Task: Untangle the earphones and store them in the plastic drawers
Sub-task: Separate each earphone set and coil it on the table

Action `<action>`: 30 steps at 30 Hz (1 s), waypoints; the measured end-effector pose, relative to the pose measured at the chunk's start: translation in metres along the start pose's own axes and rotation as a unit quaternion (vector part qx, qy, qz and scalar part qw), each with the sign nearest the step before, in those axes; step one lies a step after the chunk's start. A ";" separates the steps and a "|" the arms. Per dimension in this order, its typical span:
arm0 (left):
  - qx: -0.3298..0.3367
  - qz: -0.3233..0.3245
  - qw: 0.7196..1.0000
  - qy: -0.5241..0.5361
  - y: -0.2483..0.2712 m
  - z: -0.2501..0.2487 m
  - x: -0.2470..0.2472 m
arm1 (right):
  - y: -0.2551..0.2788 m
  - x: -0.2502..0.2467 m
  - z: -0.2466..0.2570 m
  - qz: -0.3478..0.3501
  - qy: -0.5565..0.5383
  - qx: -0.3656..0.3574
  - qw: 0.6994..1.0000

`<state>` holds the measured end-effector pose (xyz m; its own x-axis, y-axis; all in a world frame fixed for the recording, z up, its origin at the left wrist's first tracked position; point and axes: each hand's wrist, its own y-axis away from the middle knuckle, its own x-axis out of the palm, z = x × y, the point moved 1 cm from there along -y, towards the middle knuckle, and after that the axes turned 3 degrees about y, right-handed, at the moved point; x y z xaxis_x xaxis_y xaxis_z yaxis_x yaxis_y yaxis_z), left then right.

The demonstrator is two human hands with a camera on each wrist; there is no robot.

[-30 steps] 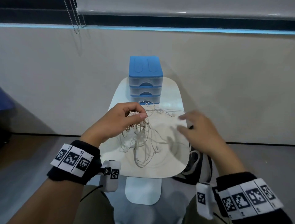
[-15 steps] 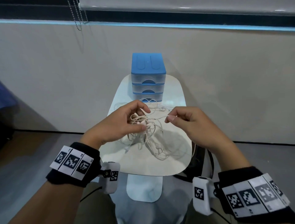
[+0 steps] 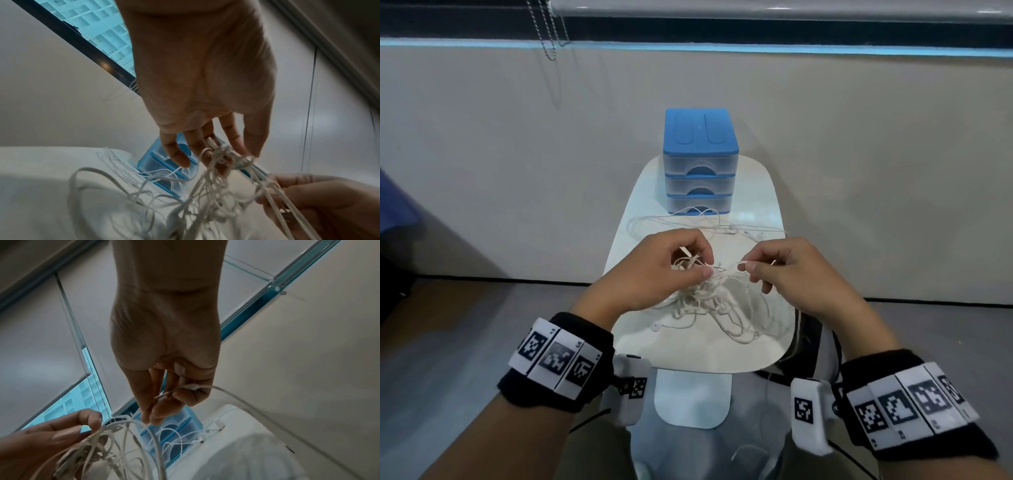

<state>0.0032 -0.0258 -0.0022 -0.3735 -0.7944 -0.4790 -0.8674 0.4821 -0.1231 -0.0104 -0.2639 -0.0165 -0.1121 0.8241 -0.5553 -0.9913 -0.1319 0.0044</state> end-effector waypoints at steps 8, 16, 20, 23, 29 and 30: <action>-0.003 -0.002 0.995 -0.103 -0.006 0.000 0.010 | -0.008 0.018 -0.008 0.077 -0.009 0.055 0.995; 0.016 -0.027 0.992 -0.121 -0.009 -0.006 0.002 | -0.008 0.018 -0.003 0.174 -0.165 0.066 0.969; 0.008 -0.009 0.995 -0.095 -0.007 -0.009 -0.001 | -0.006 0.013 -0.001 0.170 -0.274 0.077 0.943; -0.001 0.016 0.997 -0.076 -0.005 -0.011 -0.003 | -0.007 0.013 -0.001 0.175 -0.329 0.085 0.924; 0.001 0.023 0.995 -0.096 -0.006 -0.015 -0.004 | -0.009 0.017 0.001 0.189 -0.347 0.100 0.913; 0.000 0.024 0.995 -0.097 -0.006 -0.016 -0.004 | -0.010 0.018 0.003 0.189 -0.348 0.101 0.913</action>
<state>0.0045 -0.0314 0.0145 -0.3447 -0.6839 -0.6430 -0.8497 0.5185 -0.0960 -0.0030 -0.2468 -0.0240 -0.3951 0.9009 0.1796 -0.8577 -0.4318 0.2792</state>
